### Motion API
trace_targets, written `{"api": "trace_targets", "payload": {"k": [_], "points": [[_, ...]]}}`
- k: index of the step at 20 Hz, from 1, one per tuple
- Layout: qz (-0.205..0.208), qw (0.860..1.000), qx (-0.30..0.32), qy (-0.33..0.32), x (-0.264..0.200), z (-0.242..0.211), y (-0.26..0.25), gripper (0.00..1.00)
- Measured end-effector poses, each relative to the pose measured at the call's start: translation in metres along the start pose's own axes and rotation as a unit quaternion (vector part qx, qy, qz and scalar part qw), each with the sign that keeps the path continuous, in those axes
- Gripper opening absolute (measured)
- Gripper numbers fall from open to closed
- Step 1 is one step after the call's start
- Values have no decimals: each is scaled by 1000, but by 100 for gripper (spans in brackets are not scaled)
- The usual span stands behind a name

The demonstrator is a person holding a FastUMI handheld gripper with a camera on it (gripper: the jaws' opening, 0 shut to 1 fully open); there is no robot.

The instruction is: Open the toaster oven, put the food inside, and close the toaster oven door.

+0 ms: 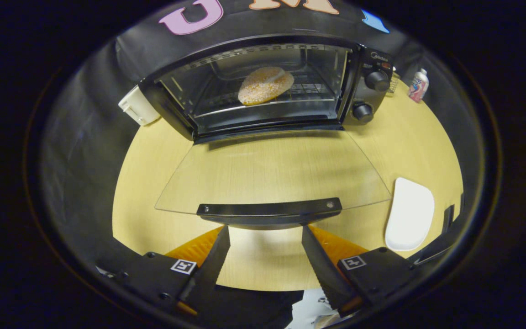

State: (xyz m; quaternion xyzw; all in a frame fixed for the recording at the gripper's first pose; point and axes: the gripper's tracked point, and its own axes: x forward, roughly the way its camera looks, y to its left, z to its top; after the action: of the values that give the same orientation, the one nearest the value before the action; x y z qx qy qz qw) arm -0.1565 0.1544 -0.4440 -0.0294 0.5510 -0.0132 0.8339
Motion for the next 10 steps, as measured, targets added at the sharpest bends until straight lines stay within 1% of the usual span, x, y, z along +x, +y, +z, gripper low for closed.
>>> {"api": "trace_targets", "payload": {"k": [5, 10], "points": [[-1, 1000, -4, 10, -8, 8, 2, 98], [-6, 1000, -22, 16, -11, 23, 4, 98]]}}
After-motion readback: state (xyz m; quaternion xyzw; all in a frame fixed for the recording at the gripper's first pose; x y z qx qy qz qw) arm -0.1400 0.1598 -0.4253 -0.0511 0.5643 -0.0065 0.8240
